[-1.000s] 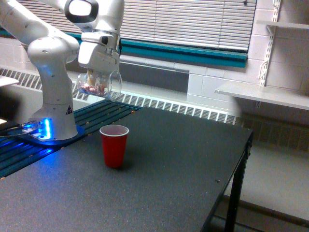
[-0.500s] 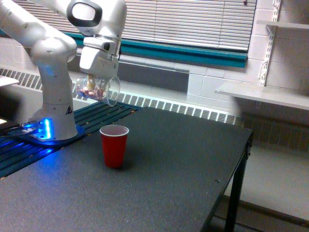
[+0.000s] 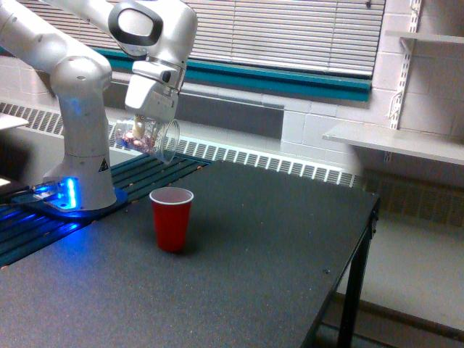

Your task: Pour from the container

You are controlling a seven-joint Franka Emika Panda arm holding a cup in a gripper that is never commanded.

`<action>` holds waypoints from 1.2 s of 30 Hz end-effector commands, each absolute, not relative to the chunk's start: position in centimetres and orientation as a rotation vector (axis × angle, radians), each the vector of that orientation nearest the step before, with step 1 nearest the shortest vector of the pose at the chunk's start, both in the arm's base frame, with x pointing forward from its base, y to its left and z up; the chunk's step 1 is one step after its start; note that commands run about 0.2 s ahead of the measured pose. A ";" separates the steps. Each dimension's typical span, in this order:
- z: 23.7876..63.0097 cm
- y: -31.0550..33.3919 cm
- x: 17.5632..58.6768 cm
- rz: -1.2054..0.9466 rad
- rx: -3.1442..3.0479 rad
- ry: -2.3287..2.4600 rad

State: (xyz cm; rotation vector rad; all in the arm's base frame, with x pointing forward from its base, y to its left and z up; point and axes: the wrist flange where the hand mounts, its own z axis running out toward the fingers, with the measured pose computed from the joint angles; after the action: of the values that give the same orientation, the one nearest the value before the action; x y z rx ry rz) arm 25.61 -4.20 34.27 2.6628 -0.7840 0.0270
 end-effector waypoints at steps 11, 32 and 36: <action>33.2 -2.8 24.0 -0.042 2.589 -0.764; 32.5 -2.6 24.2 -0.057 2.555 -0.740; 32.6 -2.6 24.3 -0.058 2.552 -0.741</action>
State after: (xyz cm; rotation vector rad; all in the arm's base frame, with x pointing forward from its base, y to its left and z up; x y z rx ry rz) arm 24.89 -3.10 33.66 2.5755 -0.7622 -0.0362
